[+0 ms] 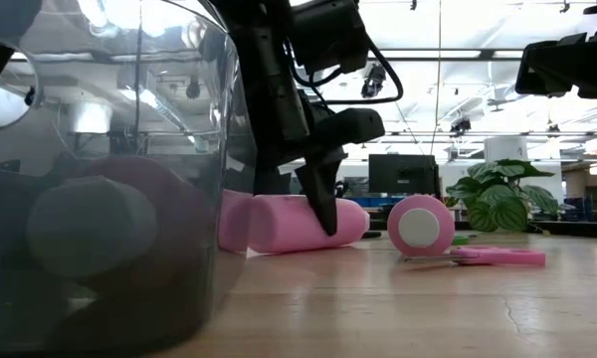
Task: Pick & Place Paint Supplies
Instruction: Put the left pink paint bottle into the gray bin
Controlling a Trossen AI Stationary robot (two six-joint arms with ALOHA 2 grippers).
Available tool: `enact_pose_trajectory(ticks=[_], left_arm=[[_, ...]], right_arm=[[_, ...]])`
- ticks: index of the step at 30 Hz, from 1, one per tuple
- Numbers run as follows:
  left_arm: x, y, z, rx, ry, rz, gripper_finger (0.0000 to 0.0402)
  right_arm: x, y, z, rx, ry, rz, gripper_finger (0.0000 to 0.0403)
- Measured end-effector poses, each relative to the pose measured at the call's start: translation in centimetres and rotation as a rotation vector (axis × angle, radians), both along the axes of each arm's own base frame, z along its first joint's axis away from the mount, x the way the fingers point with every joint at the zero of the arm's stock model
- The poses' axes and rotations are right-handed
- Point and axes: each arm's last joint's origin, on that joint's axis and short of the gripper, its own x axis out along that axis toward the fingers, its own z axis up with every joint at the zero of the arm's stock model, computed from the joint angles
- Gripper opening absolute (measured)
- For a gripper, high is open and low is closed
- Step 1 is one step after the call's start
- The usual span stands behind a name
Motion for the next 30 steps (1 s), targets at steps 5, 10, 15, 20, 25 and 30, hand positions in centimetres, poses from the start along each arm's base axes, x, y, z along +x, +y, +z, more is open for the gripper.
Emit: enact_pose_trajectory(ticks=[5, 10, 15, 20, 25, 30], left_arm=[[-0.4, 0.5, 1.0, -0.025, 0.007, 0.01, 0.0172], [-2.1, 1.2, 5.5, -0.064, 0.012, 0.137, 0.0173], [-5.3, 1.1, 10.4, -0.104, -0.007, 0.288, 0.0173], [-8.6, -0.2, 13.9, -0.157, -0.011, 0.449, 0.0173], [-11.1, -3.5, 15.1, -0.263, -0.016, 0.699, 0.0173], [-12.5, -8.3, 14.9, -0.349, -0.008, 0.846, 0.0173]], right_arm=[[0.0, 0.0, 0.0, 0.0, 0.0, 0.0, 0.0015], [0.0, 0.0, 0.0, 0.0, 0.0, 0.0, 0.0015], [0.0, 0.0, 0.0, 0.0, 0.0, 0.0, 0.0015], [0.0, 0.0, 0.0, 0.0, -0.001, 0.001, 0.0015], [0.0, 0.0, 0.0, 0.0, -0.001, -0.001, 0.0015], [0.0, 0.0, 0.0, 0.0, -0.001, -0.002, 0.0015]])
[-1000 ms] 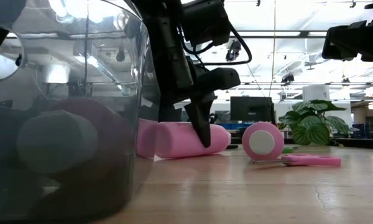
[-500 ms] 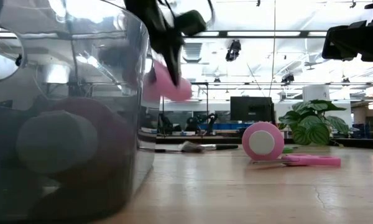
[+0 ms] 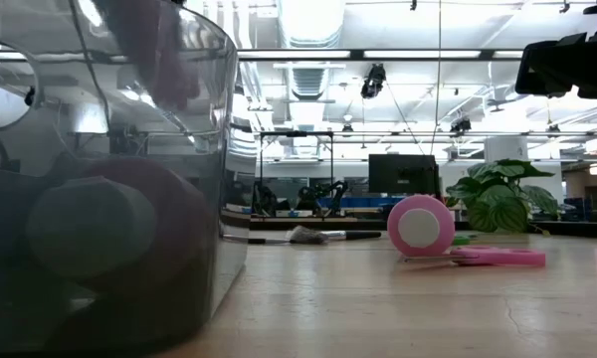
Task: Pick & Place Paint Supplies
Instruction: Put the left pink paint bottle into the gray bin
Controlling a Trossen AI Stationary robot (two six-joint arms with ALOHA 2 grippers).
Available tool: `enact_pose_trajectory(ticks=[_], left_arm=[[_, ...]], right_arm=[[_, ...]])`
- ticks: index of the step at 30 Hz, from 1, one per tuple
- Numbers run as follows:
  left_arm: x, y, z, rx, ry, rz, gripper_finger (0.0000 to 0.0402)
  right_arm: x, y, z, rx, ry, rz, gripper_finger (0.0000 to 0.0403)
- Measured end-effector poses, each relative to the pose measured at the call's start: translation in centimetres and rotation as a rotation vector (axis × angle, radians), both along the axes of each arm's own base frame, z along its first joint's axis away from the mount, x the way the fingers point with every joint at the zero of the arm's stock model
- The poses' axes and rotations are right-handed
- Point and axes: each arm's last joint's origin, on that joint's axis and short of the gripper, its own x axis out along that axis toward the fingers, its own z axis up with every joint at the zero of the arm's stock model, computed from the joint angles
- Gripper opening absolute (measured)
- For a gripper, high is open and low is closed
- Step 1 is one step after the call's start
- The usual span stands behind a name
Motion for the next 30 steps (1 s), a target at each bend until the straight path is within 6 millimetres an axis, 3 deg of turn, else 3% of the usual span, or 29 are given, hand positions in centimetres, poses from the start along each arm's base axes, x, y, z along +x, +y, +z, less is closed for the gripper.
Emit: enact_pose_trajectory(ticks=[6, 10, 23, 30], left_arm=[[-0.6, -5.6, -2.1, -0.035, -0.03, 0.095, 0.0173], [0.1, -7.8, -4.2, -0.031, -0.058, 0.115, 0.0173], [1.9, -9.3, -9.0, 0.065, 0.029, 0.092, 0.0173], [2.1, -9.3, -9.4, 0.109, 0.015, 0.078, 0.0173]], right_arm=[[0.0, 0.0, 0.0, 0.0, 0.0, -0.002, 0.0015], [0.0, 0.0, 0.0, 0.0, 0.0, -0.002, 0.0015], [0.0, 0.0, 0.0, 0.0, 0.0, -0.002, 0.0015], [0.0, 0.0, 0.0, 0.0, 0.001, -0.003, 0.0015]])
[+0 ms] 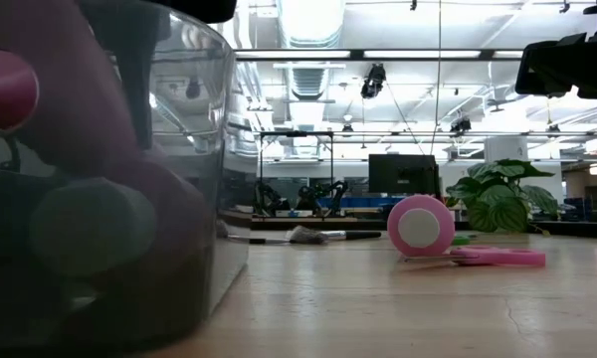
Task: Pick & Place Paint Supplies
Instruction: Put the left pink paint bottle into the gray bin
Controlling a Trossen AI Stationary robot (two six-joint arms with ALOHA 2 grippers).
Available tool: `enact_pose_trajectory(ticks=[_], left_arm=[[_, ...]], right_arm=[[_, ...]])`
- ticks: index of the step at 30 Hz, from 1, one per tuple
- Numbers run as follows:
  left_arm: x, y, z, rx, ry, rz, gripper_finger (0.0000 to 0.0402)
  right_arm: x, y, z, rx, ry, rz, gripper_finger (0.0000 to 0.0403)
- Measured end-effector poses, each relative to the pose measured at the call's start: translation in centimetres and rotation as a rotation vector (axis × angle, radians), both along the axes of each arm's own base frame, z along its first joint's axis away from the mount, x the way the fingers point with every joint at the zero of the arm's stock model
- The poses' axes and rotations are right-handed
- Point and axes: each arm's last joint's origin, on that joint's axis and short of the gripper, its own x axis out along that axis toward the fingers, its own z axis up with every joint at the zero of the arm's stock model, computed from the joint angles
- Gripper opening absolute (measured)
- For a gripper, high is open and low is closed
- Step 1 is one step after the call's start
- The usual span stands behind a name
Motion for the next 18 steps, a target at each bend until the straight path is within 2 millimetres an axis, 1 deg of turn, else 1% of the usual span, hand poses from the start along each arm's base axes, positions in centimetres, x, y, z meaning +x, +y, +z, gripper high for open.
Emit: enact_pose_trajectory(ticks=[11, 14, 18], left_arm=[[0.03, 0.05, 0.0, 0.017, -0.006, -0.016, 0.0177], [0.03, 0.05, 0.0, 0.016, -0.007, -0.014, 0.0199], [0.07, 0.02, 0.01, 0.013, -0.01, -0.012, 0.0248]], right_arm=[[0.0, 0.0, 0.0, 0.0, 0.0, 0.0, 0.0015], [0.0, 0.0, 0.0, 0.0, 0.0, 0.0, 0.0015], [0.0, 0.0, 0.0, 0.0, 0.0, 0.0, 0.0015]])
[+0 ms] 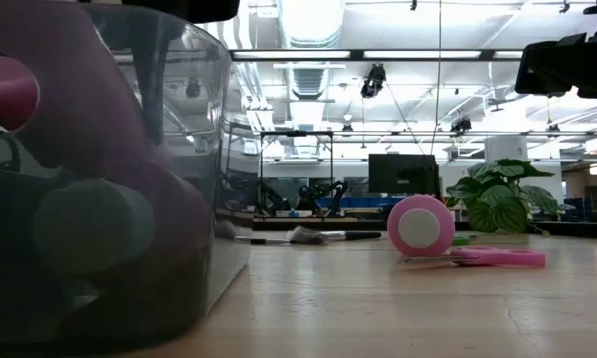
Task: Pick & Place Paint Supplies
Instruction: Put the left pink paint bottle into the gray bin, then put the pink paint bottle into the gray bin
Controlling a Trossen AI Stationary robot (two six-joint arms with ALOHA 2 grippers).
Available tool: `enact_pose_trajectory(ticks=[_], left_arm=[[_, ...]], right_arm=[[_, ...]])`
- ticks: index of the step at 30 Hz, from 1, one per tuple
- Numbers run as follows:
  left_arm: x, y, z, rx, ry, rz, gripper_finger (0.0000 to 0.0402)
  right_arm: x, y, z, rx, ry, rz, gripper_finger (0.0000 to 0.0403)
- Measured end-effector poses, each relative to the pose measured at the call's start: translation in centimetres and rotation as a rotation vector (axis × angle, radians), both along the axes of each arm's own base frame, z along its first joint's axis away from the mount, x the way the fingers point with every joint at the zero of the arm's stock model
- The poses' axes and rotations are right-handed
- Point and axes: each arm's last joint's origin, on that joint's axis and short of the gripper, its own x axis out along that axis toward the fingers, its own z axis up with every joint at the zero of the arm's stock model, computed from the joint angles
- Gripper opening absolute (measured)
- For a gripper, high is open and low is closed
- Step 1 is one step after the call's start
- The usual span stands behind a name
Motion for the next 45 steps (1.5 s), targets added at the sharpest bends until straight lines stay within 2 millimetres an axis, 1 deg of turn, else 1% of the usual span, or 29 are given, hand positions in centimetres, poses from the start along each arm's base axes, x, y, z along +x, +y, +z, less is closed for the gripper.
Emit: enact_pose_trajectory(ticks=[3, 5, 17, 19, 22, 24, 27, 29, 31, 34, 37, 40, 43, 45], left_arm=[[0.0, 0.0, 0.1, -0.004, -0.002, 0.0, 0.0275], [0.1, -0.1, 0.2, -0.013, -0.012, 0.007, 0.0284], [0.0, 0.0, 0.5, -0.023, -0.023, 0.009, 0.0288], [0.0, 0.0, 1.1, -0.038, -0.042, 0.017, 0.0288], [0.0, 0.3, 2.9, -0.046, -0.102, 0.007, 0.0288], [-0.1, 0.6, 4.1, -0.013, -0.148, -0.025, 0.0289], [-0.1, 1.7, 5.5, 0.046, -0.195, -0.06, 0.0289], [0.1, 2.7, 6.2, 0.063, -0.204, -0.066, 0.0289], [0.7, 4.2, 6.4, 0.074, -0.189, -0.058, 0.0289], [2.3, 6.6, 6.6, 0.094, -0.179, -0.147, 0.0289], [4.2, 9.1, 7.0, 0.1, -0.226, -0.268, 0.0289], [5.9, 11.4, 6.9, 0.114, -0.263, -0.33, 0.0289], [7.5, 13.0, 6.4, 0.15, -0.309, -0.381, 0.0289], [8.2, 13.5, 6.2, 0.178, -0.336, -0.419, 0.0289]], right_arm=[[0.0, 0.0, 0.0, 0.0, 0.0, 0.0, 0.0015], [0.0, 0.0, 0.0, 0.0, 0.0, 0.0, 0.0015], [0.0, 0.0, 0.0, 0.0, 0.0, 0.0, 0.0015], [0.0, 0.0, 0.0, 0.0, 0.0, 0.0, 0.0015], [0.0, 0.0, 0.0, 0.0, 0.0, 0.0, 0.0015], [0.0, 0.0, 0.0, 0.0, 0.0, 0.0, 0.0015], [0.0, 0.0, 0.0, 0.0, 0.0, 0.0, 0.0015], [0.0, 0.0, 0.0, 0.0, -0.001, 0.0, 0.0015], [0.0, 0.0, 0.0, 0.0, 0.0, 0.0, 0.0015], [0.0, 0.0, 0.0, 0.0, 0.0, 0.0, 0.0015], [0.0, 0.0, 0.0, 0.0, 0.0, 0.0, 0.0015], [0.0, 0.0, 0.0, 0.0, 0.0, 0.0, 0.0015], [0.0, 0.0, 0.0, 0.0, 0.0, 0.0, 0.0015], [0.0, 0.0, 0.0, 0.0, 0.0, 0.0, 0.0015]])
